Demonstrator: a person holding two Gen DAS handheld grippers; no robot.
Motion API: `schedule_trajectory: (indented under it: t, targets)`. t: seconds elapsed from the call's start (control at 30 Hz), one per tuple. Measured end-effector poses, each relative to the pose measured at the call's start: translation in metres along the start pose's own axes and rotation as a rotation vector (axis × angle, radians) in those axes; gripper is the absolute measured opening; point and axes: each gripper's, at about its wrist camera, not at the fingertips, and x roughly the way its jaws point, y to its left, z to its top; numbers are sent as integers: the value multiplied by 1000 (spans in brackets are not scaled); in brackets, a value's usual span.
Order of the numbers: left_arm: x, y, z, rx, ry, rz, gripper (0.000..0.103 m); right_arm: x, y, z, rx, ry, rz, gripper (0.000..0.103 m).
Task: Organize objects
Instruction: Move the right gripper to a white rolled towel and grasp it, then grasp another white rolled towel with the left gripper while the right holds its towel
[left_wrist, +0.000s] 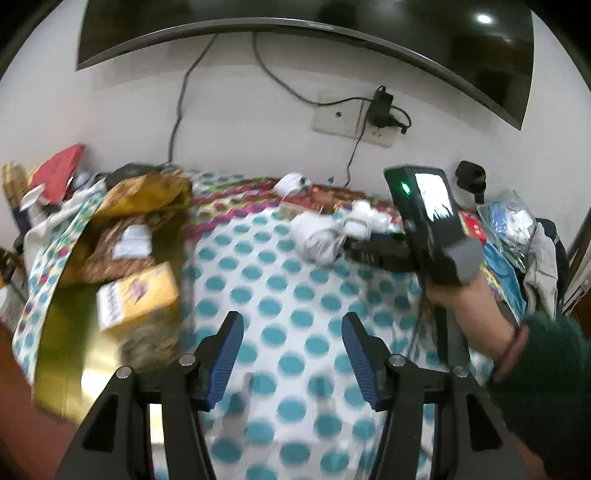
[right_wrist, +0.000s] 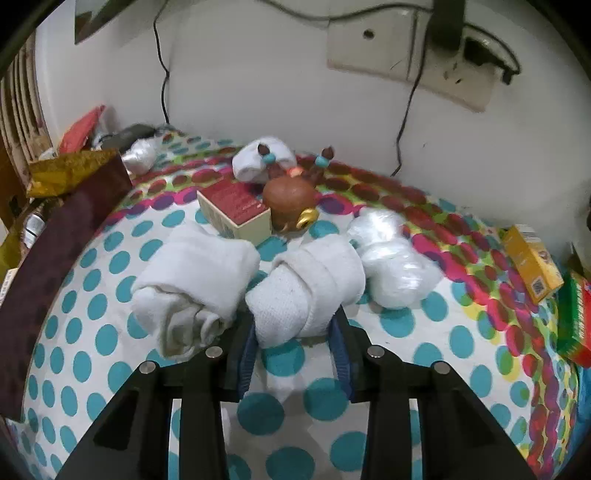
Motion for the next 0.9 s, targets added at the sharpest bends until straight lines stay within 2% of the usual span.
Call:
schedule_trajectory:
  t: [0.17, 0.3, 0.37, 0.43, 0.73, 0.8, 0.9]
  targets:
    - [35, -11, 23, 6, -20, -48, 57, -31, -10, -25, -43, -45, -35, 33]
    - [69, -17, 37, 1, 13, -61, 57, -43, -18, -41, -63, -54, -62, 33]
    - [83, -21, 44, -9, 17, -34, 57, -49, -25, -45, -32, -62, -45, 33]
    - [96, -24, 49, -6, 24, -38, 57, -50, -26, -46, -17, -61, -49, 33]
    - [146, -46, 71, 48, 36, -35, 57, -41, -14, -47, -83, -17, -42, 33]
    - [158, -48, 75, 73, 48, -5, 57, -38, -12, -46, -91, -1, -39, 33]
    - [173, -40, 76, 54, 52, 19, 57, -34, -12, -46, -92, 17, -30, 33]
